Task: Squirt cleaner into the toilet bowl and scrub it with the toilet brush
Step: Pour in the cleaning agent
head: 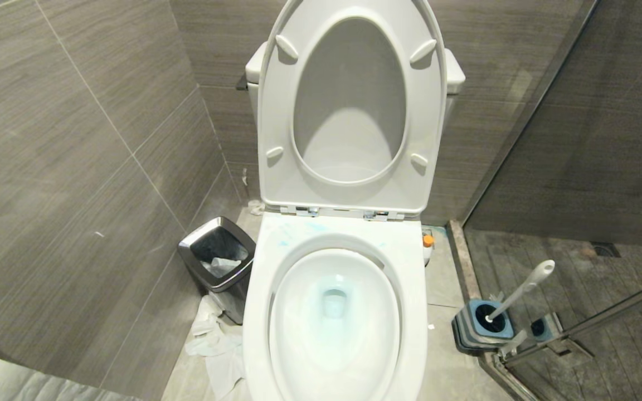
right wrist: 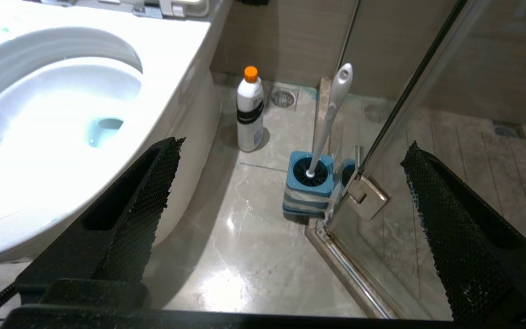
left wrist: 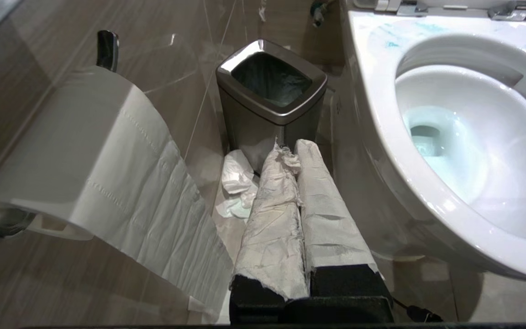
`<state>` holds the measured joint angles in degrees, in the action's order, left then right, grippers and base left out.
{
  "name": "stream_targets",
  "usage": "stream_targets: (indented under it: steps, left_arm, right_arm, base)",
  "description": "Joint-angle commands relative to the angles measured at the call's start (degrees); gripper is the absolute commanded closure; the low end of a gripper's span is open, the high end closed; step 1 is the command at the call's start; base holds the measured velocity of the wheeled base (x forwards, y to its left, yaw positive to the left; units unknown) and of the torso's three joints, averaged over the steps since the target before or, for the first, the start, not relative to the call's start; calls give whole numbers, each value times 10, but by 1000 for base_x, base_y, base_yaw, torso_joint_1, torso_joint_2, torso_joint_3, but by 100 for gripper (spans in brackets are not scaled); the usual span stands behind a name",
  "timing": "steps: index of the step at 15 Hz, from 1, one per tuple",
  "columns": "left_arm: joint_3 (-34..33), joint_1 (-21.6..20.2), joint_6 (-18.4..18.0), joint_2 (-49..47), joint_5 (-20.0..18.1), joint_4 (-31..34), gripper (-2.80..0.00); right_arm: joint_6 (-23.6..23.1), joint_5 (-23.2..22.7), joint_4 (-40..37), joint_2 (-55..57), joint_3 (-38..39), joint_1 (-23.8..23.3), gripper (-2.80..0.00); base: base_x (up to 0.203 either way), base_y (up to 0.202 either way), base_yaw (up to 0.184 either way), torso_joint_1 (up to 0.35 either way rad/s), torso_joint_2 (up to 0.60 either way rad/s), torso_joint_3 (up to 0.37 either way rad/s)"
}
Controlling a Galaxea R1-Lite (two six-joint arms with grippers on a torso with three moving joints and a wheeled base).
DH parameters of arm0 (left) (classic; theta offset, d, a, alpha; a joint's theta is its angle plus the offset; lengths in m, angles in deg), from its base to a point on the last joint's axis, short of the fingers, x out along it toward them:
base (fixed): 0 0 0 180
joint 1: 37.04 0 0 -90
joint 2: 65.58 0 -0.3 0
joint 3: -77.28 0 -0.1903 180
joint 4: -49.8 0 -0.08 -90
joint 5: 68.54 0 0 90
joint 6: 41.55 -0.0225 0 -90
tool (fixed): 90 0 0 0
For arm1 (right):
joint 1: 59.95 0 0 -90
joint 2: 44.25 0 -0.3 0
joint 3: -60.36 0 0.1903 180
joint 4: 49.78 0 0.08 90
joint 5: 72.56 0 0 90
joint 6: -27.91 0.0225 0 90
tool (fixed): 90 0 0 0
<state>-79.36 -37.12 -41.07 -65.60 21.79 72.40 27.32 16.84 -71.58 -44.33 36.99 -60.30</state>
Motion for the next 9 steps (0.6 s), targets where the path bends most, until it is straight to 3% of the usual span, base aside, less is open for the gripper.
stream_targets:
  steps: [1, 9]
  left_arm:
    - [-4, 0, 0, 0, 0, 0, 0]
    - [-4, 0, 1, 0, 0, 0, 0]
  right_arm:
    - [0, 0, 0, -1, 6, 0, -280]
    - [0, 0, 0, 0, 6, 0, -280]
  base:
    - [0, 0, 0, 3, 4, -172]
    - [0, 0, 0, 3, 5, -194]
